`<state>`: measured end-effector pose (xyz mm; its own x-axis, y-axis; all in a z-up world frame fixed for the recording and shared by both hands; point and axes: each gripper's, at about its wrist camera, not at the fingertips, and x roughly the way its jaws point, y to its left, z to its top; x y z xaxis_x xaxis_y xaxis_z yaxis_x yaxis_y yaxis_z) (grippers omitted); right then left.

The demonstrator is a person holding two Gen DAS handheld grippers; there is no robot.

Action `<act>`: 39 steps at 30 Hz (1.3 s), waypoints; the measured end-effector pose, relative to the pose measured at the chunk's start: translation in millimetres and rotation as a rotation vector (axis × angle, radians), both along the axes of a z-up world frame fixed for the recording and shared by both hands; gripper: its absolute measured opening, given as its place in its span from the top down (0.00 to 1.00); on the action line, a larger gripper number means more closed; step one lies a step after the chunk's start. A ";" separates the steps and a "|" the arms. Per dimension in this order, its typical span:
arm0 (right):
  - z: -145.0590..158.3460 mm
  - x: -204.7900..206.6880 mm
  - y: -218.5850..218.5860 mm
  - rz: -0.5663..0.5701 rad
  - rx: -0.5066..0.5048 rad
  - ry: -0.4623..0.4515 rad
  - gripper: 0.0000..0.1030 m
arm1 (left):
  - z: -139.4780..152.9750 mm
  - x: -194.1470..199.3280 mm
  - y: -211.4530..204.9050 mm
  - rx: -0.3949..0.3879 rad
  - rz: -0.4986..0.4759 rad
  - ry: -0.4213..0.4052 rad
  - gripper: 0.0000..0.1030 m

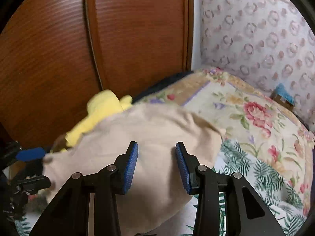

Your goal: Fold small clothes

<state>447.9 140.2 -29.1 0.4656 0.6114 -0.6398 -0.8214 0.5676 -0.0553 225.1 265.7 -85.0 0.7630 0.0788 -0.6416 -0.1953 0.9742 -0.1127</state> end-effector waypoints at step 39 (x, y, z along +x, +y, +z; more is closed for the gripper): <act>67.5 -262.5 -238.7 -0.293 0.263 -0.141 0.35 | 102.1 -105.7 -167.0 0.111 -0.213 -0.233 0.01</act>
<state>185.4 -98.5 38.3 0.7158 0.5744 -0.3971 -0.6180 0.7859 0.0229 119.3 98.7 17.0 0.8950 -0.0384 -0.4443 0.0322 0.9993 -0.0215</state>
